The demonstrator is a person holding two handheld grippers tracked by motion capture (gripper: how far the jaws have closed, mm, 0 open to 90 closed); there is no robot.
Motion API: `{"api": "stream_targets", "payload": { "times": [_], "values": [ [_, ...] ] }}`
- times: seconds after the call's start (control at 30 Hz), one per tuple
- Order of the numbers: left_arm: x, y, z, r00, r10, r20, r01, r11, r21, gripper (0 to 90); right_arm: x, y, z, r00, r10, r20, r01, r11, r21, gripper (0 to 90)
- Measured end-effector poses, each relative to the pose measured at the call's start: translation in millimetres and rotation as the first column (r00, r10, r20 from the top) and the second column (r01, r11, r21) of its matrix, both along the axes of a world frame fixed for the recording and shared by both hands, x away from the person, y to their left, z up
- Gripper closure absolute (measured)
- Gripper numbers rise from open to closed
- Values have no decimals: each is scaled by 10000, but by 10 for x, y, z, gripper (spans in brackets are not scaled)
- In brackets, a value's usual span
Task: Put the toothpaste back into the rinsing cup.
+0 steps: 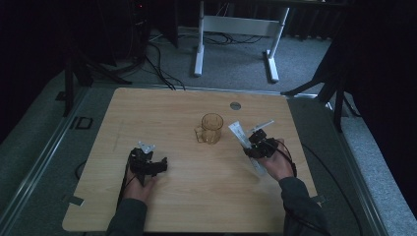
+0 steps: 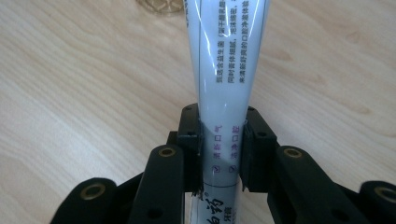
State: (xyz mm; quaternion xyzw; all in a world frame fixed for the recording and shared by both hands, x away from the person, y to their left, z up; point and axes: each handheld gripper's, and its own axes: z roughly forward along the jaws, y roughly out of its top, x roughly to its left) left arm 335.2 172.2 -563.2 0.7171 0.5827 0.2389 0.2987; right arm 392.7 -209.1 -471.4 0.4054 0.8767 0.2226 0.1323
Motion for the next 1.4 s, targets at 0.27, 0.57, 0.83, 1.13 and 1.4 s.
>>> {"api": "stream_targets", "payload": {
  "times": [0.27,0.57,0.83,1.13,1.4],
  "values": [
    [3,-10,0,10000,-27,-1,27,10000,-29,140,11,37,69,9988,-192,448,172,9989,445,737],
    [9,-15,1,10000,-87,-5,87,10000,-12,140,48,55,89,9988,-179,461,155,9986,501,738],
    [8,-16,0,10000,-76,-4,76,10000,-22,140,67,65,126,9986,-122,509,96,9986,520,740],
    [9,-17,0,10000,-69,4,69,10000,-33,140,111,108,224,9968,-152,784,99,9976,686,741],
    [9,-15,0,10000,-81,10,81,10000,-14,140,129,142,308,9937,-269,1088,167,9955,938,743]
  ]
}}
